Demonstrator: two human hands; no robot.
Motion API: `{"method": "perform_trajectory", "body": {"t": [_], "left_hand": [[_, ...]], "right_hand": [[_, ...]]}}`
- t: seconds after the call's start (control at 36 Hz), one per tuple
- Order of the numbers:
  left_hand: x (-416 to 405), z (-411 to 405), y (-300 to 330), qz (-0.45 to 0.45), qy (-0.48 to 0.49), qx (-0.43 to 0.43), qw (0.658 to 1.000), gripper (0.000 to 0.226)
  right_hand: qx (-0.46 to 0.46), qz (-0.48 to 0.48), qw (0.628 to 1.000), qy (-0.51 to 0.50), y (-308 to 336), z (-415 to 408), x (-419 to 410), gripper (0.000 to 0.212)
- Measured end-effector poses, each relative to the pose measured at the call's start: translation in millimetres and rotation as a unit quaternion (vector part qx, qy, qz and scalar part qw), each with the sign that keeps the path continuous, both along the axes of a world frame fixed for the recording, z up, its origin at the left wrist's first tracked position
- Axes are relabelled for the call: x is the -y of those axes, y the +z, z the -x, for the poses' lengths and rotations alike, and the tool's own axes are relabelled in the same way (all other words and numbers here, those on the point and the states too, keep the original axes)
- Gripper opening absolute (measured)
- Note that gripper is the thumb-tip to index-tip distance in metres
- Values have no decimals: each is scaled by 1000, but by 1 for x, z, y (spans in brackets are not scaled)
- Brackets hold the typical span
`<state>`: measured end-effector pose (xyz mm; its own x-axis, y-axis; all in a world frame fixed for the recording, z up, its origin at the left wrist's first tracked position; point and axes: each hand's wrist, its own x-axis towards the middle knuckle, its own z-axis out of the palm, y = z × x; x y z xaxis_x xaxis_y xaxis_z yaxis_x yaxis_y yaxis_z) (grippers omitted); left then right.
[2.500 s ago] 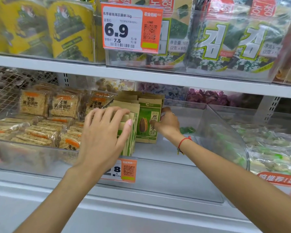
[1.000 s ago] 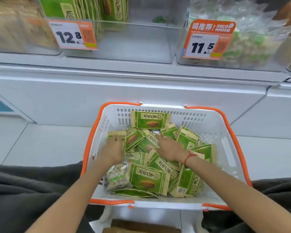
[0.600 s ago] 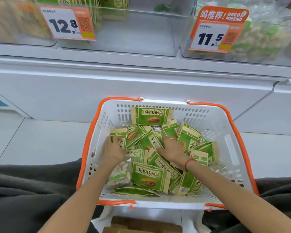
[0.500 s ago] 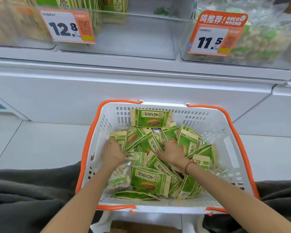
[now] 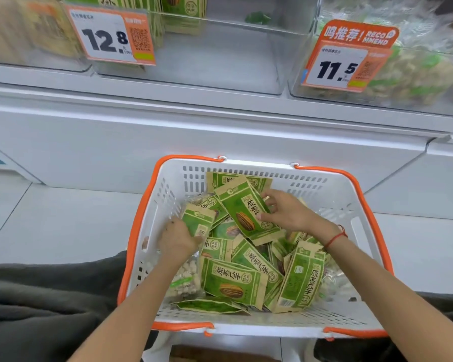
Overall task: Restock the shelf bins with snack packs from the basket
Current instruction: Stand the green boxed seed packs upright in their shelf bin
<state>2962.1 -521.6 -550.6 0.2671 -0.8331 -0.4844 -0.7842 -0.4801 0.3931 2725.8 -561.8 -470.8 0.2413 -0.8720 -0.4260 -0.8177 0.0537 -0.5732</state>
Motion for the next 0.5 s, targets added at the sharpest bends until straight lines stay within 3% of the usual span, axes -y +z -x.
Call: {"method": "perform_trajectory", "body": {"t": [0.08, 0.19, 0.28, 0.33, 0.44, 0.5], "left_hand": [[4, 3, 13, 58, -41, -15, 997, 30], [5, 10, 26, 123, -97, -62, 986, 24], [8, 13, 37, 184, -44, -134, 973, 19], [13, 17, 52, 217, 17, -214, 952, 25], [26, 29, 70, 133, 99, -378, 911, 52], [25, 36, 71, 79, 131, -425, 892, 52]], "right_hand": [[43, -28, 998, -20, 5, 1, 1, 50], [141, -105, 980, -94, 8, 12, 0, 58], [201, -154, 962, -107, 11, 17, -2, 46], [229, -169, 952, -109, 13, 17, -3, 57], [270, -169, 939, -132, 11, 8, -3, 96], [275, -166, 937, -135, 11, 0, -4, 82]]}}
